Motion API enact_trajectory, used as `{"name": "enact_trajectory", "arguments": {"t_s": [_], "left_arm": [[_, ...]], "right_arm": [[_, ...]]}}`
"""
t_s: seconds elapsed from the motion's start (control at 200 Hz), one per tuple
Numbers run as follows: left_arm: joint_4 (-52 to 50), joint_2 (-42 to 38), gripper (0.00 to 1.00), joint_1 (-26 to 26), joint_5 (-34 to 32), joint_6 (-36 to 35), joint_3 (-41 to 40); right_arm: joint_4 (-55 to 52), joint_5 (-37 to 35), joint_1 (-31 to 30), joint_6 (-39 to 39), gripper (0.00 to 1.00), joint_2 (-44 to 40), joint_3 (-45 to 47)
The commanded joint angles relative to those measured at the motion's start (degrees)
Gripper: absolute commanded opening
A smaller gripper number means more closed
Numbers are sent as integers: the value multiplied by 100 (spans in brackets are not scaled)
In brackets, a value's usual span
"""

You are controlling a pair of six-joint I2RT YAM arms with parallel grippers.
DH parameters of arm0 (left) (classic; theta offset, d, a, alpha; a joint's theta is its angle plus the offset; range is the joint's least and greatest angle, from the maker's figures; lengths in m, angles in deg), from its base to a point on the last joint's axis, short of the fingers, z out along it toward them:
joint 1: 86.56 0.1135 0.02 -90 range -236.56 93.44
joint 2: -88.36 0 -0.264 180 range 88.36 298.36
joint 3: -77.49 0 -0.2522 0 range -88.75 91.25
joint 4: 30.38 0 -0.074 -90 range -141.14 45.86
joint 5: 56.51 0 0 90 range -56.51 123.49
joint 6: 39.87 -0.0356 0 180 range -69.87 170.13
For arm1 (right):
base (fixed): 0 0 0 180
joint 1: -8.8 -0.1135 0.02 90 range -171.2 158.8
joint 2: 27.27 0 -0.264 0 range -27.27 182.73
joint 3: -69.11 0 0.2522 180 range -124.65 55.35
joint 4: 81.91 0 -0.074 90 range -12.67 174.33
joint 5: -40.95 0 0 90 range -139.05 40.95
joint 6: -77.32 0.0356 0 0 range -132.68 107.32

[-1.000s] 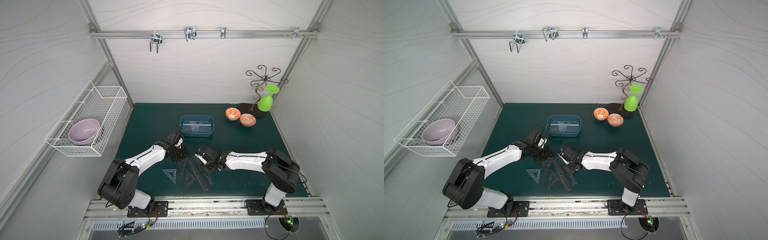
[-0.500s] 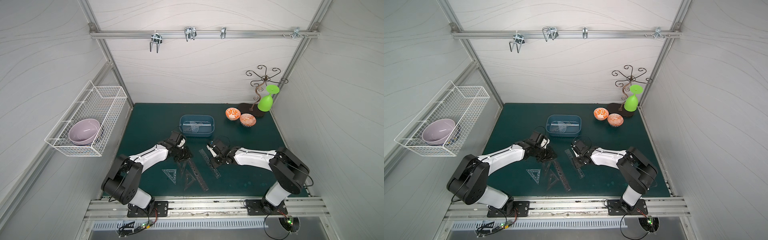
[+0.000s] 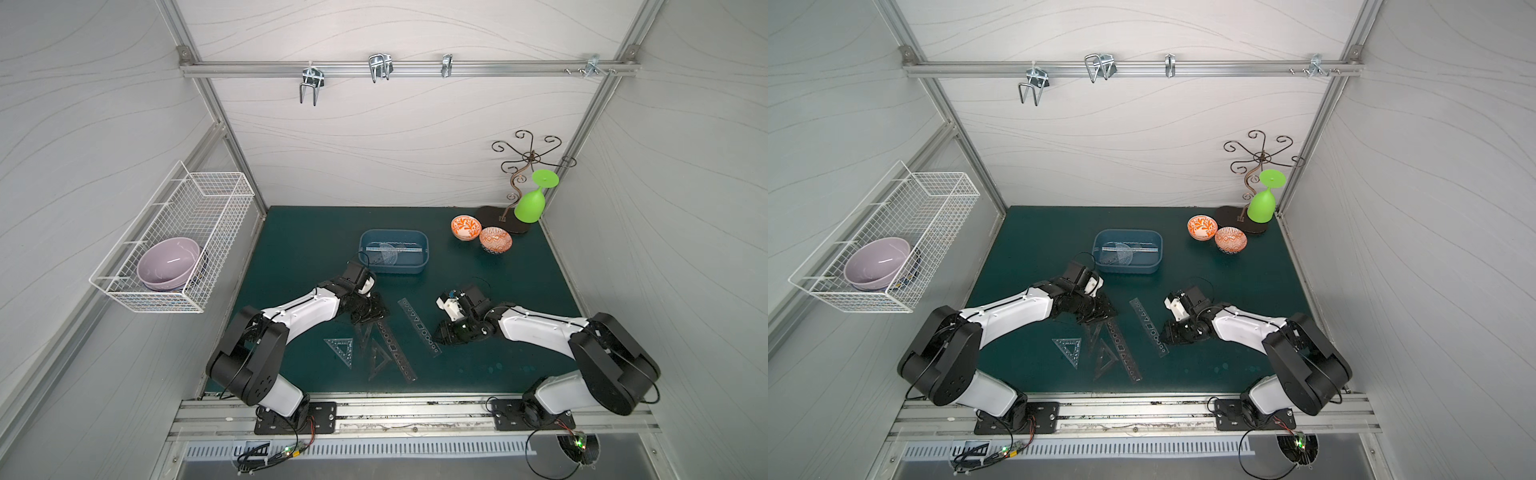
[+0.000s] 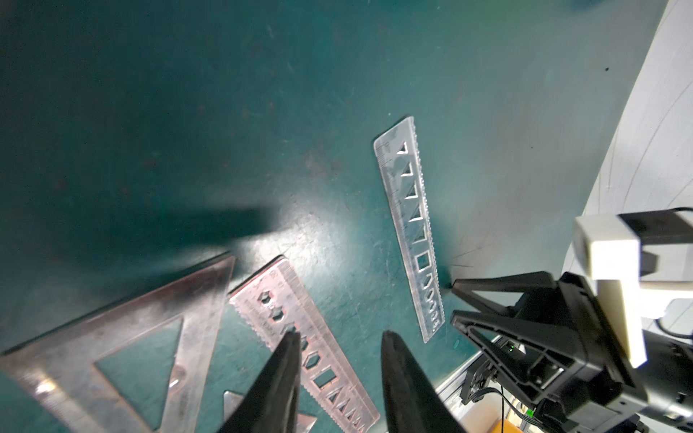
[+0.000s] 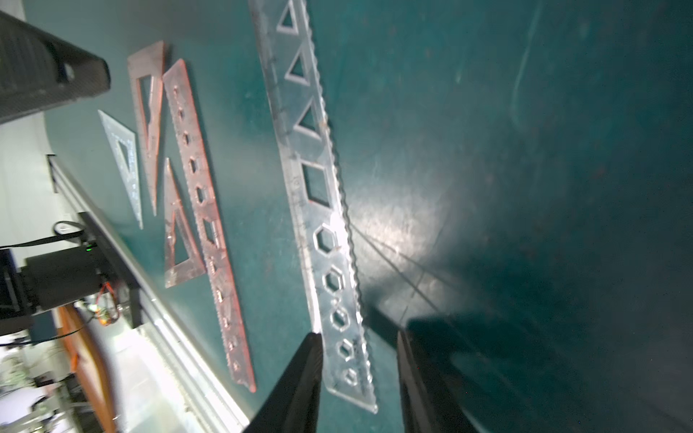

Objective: Put the scattered rulers into the storage box
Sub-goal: Pick up the ruler from the center of the board.

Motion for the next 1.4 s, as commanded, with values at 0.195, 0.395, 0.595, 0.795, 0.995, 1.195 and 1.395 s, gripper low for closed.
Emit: {"name": "enact_trajectory", "arguments": {"t_s": [0.195,0.395,0.595,0.795,0.995,1.195,1.395], "left_arm": [[-27,75,40,-13,18,-121,252],[-14,81,40,-13,73,-130,235],[98,30,38,-13,162,-129,168],[502,88,33,-86,433,141,44],[1322,554,23,-574,560,757,193],[1187,1201,22,-797,477,757,664],[1025,1456,22,-813,313,675,891]], "right_arm": [[494,699,-166,539,33,184,353],[833,780,-393,640,32,500,244],[929,789,-563,606,31,900,-30],[935,854,-537,530,30,959,-210],[1338,1098,88,674,30,434,-86],[1396,1411,576,590,29,442,-224],[1294,1664,796,434,28,615,-349]]}}
